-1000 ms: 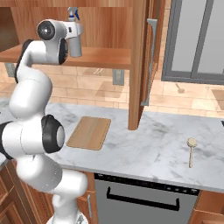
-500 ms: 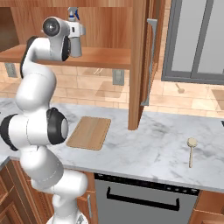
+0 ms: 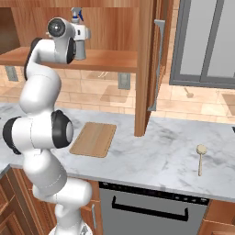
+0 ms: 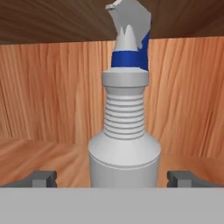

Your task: Grab the spray bottle from the cabinet, then place it next to the cutting board for sanitizing. Then grab the dish brush from the countertop next to the sink and place it next to the cutting board.

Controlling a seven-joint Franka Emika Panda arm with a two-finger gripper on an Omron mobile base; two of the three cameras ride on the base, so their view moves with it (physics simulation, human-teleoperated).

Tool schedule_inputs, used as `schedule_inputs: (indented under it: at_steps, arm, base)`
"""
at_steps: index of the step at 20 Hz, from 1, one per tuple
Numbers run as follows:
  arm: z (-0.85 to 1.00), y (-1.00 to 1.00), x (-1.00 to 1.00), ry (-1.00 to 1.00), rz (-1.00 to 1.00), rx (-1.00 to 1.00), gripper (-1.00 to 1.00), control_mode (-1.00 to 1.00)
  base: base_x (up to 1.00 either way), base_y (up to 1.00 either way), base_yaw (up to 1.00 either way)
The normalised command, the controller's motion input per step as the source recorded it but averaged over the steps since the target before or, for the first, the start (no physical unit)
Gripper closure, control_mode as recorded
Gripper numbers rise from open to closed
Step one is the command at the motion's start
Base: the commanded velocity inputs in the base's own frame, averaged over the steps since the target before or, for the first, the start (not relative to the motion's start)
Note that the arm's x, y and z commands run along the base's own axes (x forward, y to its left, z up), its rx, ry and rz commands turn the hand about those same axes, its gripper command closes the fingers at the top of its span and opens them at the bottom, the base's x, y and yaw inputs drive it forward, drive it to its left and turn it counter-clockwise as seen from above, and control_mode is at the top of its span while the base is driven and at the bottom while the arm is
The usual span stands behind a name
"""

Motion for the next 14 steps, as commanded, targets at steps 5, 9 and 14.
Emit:
schedule_inputs:
  at_steps: [5,9,14]
  arm:
    - [-0.11,0.00,0.14,0.03,0.00,0.00,-1.00,-1.00]
    - [0.00,0.00,0.15,0.01,0.00,0.00,-1.00,-1.00]
    - [0.00,0.00,0.21,0.02,0.00,0.00,-1.00,-1.00]
  base:
    - [0.00,0.00,0.00]
    - [0.00,0.00,0.00]
    - [0.00,0.00,0.00]
